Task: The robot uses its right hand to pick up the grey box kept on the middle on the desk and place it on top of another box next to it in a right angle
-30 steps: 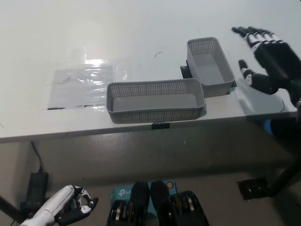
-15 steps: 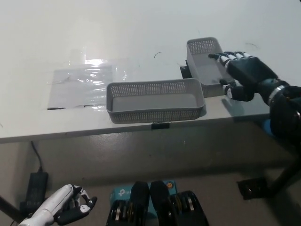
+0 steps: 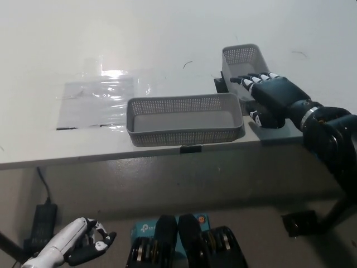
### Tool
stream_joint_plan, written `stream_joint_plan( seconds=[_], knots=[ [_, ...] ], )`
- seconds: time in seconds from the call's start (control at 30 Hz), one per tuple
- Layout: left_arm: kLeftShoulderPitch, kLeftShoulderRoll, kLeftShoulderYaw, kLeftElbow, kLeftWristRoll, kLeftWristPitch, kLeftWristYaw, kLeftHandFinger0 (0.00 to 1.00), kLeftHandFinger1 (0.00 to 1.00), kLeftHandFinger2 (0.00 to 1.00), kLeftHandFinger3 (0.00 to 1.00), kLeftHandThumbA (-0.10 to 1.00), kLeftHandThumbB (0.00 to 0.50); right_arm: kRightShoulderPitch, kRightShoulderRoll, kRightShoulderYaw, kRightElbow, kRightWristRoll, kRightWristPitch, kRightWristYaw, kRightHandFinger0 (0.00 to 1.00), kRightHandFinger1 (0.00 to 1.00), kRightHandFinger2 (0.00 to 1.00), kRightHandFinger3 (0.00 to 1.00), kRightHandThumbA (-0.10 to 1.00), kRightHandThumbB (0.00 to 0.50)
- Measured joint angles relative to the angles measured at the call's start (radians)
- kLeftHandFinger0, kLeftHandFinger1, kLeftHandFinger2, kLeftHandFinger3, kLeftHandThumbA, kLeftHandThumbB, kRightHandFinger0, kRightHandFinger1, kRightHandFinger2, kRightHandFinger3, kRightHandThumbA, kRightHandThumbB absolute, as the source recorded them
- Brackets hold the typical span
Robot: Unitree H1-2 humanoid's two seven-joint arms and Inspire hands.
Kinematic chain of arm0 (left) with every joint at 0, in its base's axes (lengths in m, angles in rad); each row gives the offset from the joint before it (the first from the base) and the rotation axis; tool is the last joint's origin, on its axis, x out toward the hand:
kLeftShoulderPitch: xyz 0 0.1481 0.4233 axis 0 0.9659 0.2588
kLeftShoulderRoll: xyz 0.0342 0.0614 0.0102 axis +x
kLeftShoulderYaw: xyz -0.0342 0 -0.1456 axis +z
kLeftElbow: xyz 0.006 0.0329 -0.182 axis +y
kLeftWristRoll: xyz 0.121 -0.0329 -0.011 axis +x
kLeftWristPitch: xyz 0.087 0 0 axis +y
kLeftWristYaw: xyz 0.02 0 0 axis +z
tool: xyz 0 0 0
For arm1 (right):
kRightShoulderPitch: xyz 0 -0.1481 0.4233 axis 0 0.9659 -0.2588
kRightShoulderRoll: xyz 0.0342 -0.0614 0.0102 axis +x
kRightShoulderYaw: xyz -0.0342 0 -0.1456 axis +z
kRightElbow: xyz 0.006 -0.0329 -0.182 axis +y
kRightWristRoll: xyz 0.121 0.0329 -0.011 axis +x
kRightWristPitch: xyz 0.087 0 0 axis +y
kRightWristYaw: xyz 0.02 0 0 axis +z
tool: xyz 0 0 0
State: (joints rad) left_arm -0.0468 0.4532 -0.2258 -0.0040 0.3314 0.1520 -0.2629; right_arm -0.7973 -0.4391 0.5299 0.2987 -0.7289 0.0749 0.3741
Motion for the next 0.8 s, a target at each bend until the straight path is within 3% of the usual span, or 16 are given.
stream_joint_plan(
  seconds=[0.2, 0.33, 0.4, 0.53, 0.7, 0.77, 0.8],
  knots=[
    [-0.008, 0.0, 0.0, -0.001, 0.003, 0.0, -0.013, 0.11, 0.06, 0.23, 0.42, 0.66, 0.177, 0.008, -0.002, 0.007, 0.05, -0.016, -0.006, 0.0, 1.0, 1.0, 1.0, 1.0, 0.23, 0.333],
    [-0.016, 0.0, 0.003, -0.002, 0.004, 0.001, -0.018, 0.11, 0.08, 0.28, 0.44, 0.6, 0.155, 0.022, -0.002, 0.013, 0.072, -0.03, -0.006, 0.0, 1.0, 1.0, 1.0, 1.0, 0.21, 0.32],
    [-0.017, 0.0, 0.004, -0.003, 0.004, 0.004, -0.024, 0.08, 0.05, 0.22, 0.42, 0.63, 0.179, 0.023, -0.001, 0.015, 0.093, -0.034, -0.006, 0.0, 1.0, 1.0, 1.0, 1.0, 0.2, 0.31],
    [-0.023, 0.0, 0.005, -0.003, 0.006, 0.006, -0.031, 0.03, 0.0, 0.15, 0.35, 0.6, 0.17, 0.02, 0.014, 0.015, 0.134, -0.047, -0.006, -0.018, 1.0, 1.0, 1.0, 1.0, 0.22, 0.301],
    [-0.032, 0.001, 0.006, -0.003, 0.009, 0.006, -0.031, 0.02, 0.01, 0.16, 0.37, 0.64, 0.18, 0.009, 0.049, 0.029, 0.174, -0.062, -0.016, -0.034, 1.0, 1.0, 1.0, 1.0, 0.27, 0.281],
    [-0.032, 0.002, 0.005, -0.003, 0.011, 0.006, -0.031, 0.01, 0.0, 0.14, 0.36, 0.63, 0.186, 0.007, 0.061, 0.03, 0.179, -0.069, -0.015, -0.039, 0.86, 1.0, 1.0, 1.0, 0.24, 0.269],
    [-0.032, 0.003, 0.006, -0.003, 0.011, 0.006, -0.031, 0.02, 0.01, 0.16, 0.37, 0.64, 0.189, 0.003, 0.067, 0.031, 0.185, -0.075, -0.012, -0.041, 0.72, 0.86, 0.92, 1.0, 0.22, 0.26]
  ],
)
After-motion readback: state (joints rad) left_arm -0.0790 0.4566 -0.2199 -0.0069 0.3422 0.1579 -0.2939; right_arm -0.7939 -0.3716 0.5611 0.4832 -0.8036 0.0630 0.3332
